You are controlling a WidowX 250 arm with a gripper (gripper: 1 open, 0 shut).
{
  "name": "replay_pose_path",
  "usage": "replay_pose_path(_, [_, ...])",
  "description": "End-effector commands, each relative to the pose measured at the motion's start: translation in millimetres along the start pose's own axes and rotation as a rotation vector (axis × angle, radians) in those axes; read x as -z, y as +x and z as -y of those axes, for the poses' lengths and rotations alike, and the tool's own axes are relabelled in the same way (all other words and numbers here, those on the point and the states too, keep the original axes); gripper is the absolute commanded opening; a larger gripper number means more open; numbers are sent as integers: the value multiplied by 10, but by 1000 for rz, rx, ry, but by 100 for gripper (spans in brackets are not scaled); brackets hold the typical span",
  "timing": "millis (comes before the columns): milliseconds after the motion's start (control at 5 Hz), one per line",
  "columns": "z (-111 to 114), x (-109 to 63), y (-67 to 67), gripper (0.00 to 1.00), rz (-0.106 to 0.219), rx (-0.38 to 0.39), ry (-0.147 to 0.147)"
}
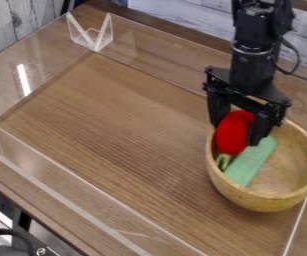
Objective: Move the red fruit to the right
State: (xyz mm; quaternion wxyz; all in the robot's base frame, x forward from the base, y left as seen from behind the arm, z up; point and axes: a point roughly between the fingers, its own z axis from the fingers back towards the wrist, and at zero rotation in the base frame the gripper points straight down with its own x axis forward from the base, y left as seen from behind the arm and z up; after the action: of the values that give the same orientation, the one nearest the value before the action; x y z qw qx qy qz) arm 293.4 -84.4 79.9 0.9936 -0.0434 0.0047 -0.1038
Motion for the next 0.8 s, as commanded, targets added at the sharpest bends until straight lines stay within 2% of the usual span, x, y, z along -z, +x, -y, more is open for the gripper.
replay_pose_path(0, [-10, -109, -27, 0, 48, 38, -2])
replay_pose_path(200, [-22, -56, -91, 100, 40, 76, -7])
replay_pose_path(600, [98, -32, 32, 100, 34, 83, -13])
